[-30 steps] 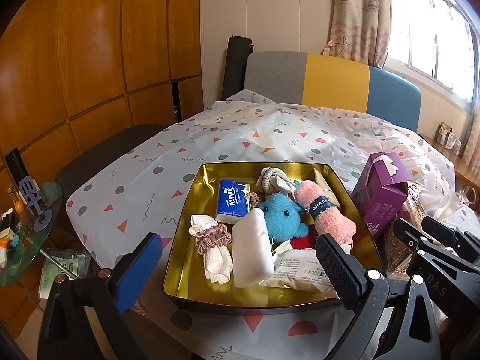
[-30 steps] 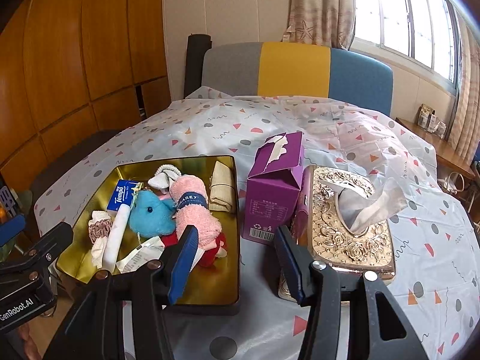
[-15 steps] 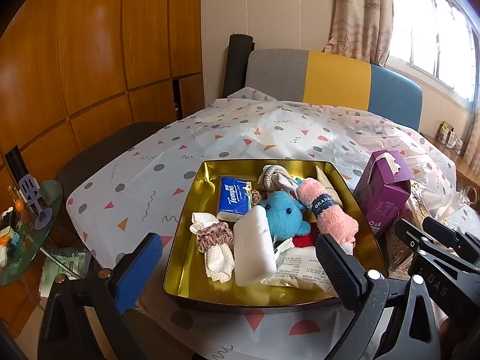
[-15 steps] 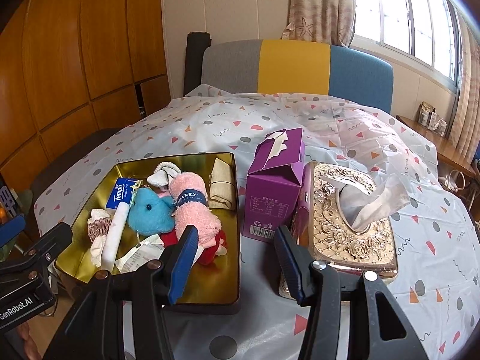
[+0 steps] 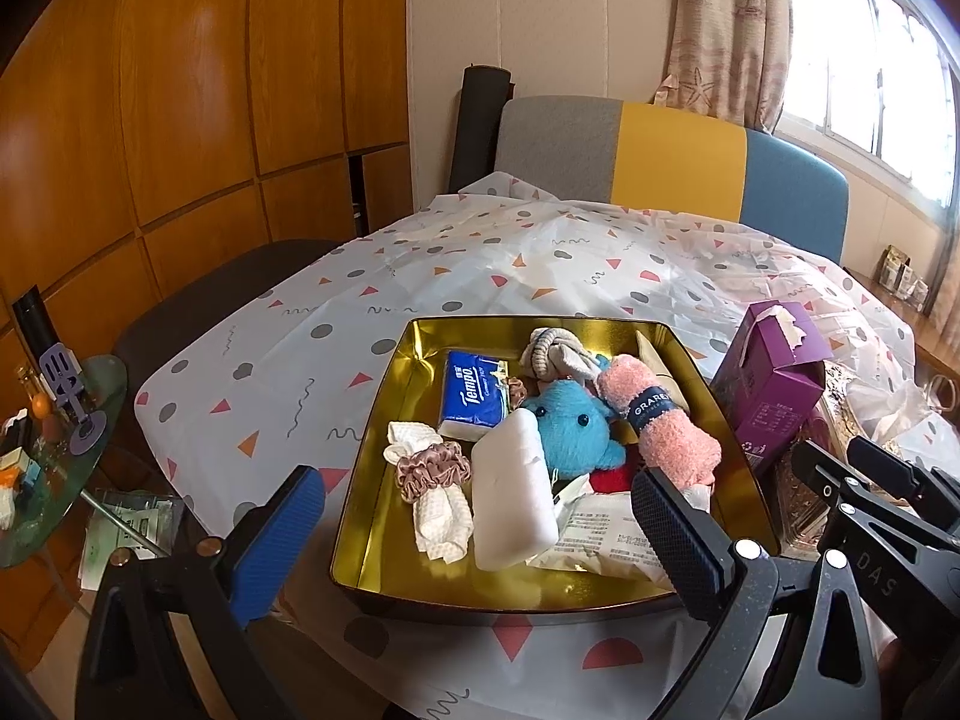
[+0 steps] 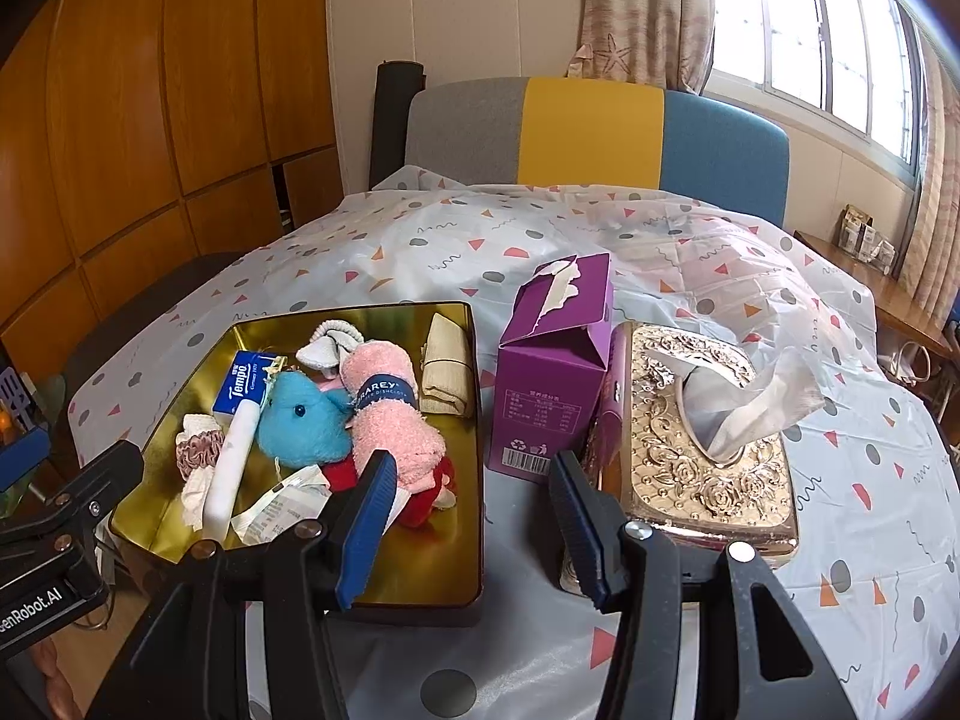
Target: Organize soft objects
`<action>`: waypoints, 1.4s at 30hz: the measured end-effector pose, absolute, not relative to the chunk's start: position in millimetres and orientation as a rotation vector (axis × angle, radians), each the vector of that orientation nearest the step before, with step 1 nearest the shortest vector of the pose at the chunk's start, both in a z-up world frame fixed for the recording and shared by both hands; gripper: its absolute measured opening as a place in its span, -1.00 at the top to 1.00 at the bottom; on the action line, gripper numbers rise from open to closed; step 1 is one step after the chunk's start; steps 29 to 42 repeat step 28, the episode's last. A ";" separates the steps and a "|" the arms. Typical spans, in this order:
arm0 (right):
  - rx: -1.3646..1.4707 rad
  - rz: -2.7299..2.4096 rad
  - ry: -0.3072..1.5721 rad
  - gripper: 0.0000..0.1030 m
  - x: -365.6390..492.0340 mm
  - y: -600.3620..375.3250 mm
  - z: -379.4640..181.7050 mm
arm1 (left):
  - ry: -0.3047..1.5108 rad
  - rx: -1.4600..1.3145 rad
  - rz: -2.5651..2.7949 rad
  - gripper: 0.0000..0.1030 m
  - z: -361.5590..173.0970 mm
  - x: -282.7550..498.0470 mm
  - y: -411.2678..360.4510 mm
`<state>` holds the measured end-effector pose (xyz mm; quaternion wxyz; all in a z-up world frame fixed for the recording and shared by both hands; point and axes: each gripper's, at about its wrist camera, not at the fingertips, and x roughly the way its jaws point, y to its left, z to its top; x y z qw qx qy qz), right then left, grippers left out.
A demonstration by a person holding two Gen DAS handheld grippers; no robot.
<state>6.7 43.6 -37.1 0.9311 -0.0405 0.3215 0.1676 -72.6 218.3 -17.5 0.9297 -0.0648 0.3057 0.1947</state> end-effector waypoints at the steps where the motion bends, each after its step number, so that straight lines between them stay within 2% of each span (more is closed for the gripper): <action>1: -0.083 0.343 0.658 -0.04 6.7 43.6 -37.3 | 0.625 -0.132 0.400 -0.99 -17.5 -73.3 217.8; 17: -0.089 0.342 0.661 -0.04 6.7 43.6 -39.3 | 0.614 -0.141 0.406 -0.99 -18.0 -74.5 221.1; 23: -0.096 0.346 0.661 -0.04 5.1 43.9 -40.3 | 0.580 -0.138 0.404 -0.86 -17.4 -77.9 223.2; 42: -0.084 0.347 0.631 -0.04 2.3 40.3 -32.2 | 0.593 -0.158 0.417 -0.91 -17.3 -76.8 226.1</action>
